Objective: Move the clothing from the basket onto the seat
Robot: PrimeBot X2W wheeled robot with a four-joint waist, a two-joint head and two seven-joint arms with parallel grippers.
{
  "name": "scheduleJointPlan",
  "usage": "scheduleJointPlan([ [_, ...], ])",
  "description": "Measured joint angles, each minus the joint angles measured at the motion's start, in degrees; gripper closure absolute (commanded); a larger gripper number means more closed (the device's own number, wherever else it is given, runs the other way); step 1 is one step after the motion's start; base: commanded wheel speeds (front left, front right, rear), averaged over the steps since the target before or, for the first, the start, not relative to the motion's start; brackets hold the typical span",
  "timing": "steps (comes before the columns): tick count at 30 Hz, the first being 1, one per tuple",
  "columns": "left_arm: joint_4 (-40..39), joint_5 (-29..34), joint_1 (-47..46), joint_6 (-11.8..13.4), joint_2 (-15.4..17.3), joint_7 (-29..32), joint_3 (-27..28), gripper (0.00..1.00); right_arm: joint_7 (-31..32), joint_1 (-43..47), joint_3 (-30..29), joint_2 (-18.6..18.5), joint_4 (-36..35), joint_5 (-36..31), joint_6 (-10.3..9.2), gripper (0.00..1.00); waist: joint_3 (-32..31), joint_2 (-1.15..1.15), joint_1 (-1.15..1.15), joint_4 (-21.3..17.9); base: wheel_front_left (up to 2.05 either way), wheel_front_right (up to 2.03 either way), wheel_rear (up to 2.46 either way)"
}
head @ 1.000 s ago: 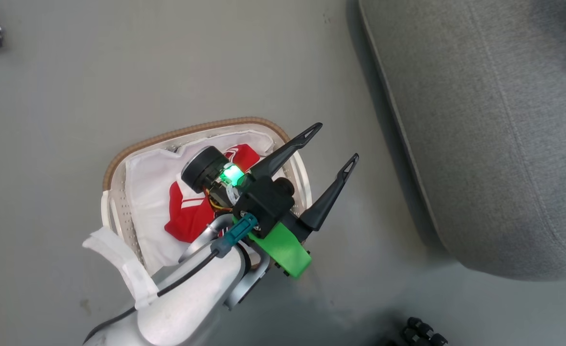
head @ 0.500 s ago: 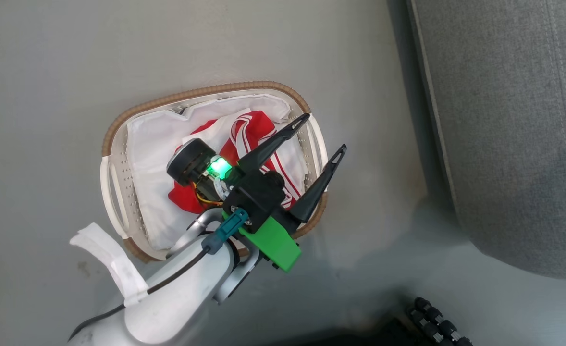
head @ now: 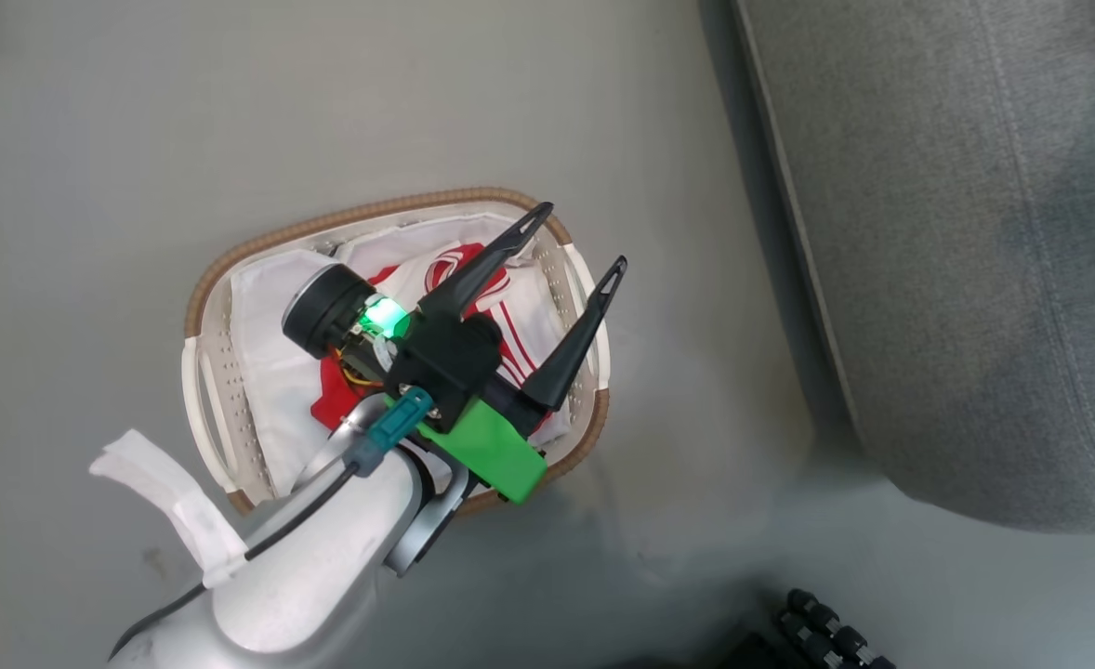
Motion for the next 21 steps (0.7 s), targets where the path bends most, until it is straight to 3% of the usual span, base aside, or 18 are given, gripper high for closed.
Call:
scheduleJointPlan([
  [15, 5.88, -5.98, 4.27, 0.71, -2.01, -5.05, 6.69, 0.0, 0.0, 6.67, 2.31, -1.15, -4.98, 2.67, 0.0, 0.0, -10.64, 0.0, -0.01, 0.98, 0.0, 0.0, 0.0],
  [21, 9.07, -6.88, 9.34, 1.26, -4.33, -5.41, 12.09, 0.0, 0.0, 9.87, 3.54, 1.65, -3.87, 4.47, -0.01, 0.0, -16.37, 0.0, -0.01, 3.12, 0.0, 0.0, 0.0],
])
